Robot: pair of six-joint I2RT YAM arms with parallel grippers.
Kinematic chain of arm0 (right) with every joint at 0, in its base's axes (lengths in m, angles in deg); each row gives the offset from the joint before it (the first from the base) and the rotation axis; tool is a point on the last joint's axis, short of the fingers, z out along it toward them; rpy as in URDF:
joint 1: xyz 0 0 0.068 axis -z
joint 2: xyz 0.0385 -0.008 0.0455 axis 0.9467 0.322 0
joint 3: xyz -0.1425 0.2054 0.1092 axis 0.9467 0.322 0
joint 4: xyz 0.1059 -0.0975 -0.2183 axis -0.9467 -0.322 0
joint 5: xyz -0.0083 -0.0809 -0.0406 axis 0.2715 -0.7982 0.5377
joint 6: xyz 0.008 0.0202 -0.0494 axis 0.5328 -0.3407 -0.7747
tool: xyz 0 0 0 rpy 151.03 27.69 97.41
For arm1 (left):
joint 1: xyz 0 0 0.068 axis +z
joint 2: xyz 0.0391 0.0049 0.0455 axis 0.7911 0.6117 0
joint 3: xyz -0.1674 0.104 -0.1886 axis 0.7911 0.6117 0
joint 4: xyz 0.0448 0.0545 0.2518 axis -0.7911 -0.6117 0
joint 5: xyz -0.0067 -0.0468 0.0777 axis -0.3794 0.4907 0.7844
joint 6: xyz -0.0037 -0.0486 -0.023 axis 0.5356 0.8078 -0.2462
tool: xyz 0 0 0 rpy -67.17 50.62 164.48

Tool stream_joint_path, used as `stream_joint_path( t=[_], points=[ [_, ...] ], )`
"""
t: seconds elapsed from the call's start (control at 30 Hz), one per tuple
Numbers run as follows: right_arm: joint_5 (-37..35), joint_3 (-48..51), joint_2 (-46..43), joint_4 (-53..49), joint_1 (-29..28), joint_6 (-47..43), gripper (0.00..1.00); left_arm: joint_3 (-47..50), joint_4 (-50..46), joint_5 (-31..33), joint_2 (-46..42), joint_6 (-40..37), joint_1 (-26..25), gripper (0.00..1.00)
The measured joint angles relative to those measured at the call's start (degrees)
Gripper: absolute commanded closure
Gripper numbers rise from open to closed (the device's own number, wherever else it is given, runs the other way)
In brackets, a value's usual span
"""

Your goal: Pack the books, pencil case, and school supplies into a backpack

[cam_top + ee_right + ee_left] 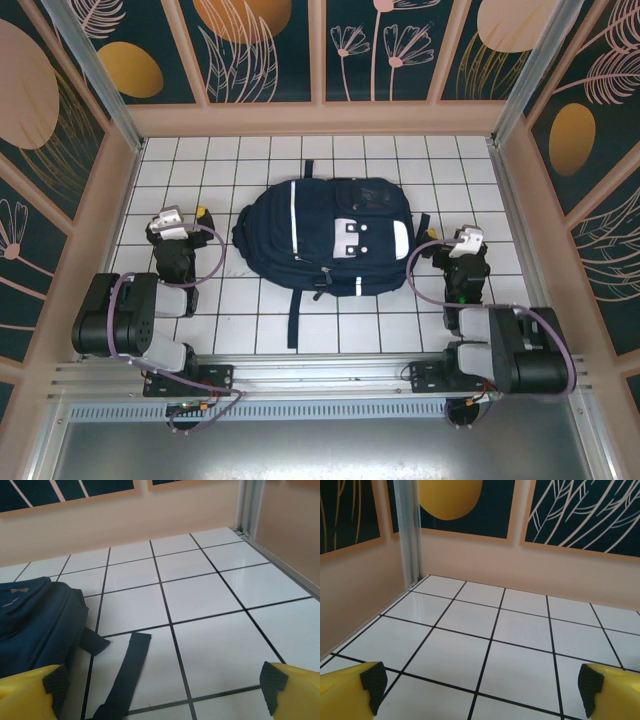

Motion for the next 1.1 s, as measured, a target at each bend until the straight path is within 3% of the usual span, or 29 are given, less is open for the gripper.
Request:
stream_joint_path(
  t=[0.1, 0.2, 0.33, 0.5, 0.7, 1.1],
  points=[
    [3.67, -1.64, 9.84, 8.28, 3.23, -0.26, 0.01, -0.02, -1.27, -0.68, 0.11, -0.35, 0.00, 0.01],
    [6.14, -6.45, 14.86, 5.27, 4.09, -0.63, 0.01, -0.02, -2.14, -1.14, 0.24, -0.57, 0.00, 0.01],
    [5.31, -9.14, 14.86, 5.90, 3.65, -0.39, 0.01, -0.02, -2.80, -1.33, 0.33, -0.66, 0.00, 0.01],
    [-0.92, -8.63, 14.86, 6.56, 1.53, 0.00, 0.01, -0.02, -3.02, -1.36, 0.33, -0.68, 0.00, 0.01],
    [4.20, -8.90, 14.86, 6.14, 1.90, -1.51, 0.01, -0.02, -3.02, -1.36, 0.33, -0.83, 0.00, 0.01],
    [4.85, -9.27, 14.86, 5.11, 2.32, -1.51, 0.01, -0.02, -3.02, -1.36, 0.33, -0.85, 0.00, 0.01]
  ],
)
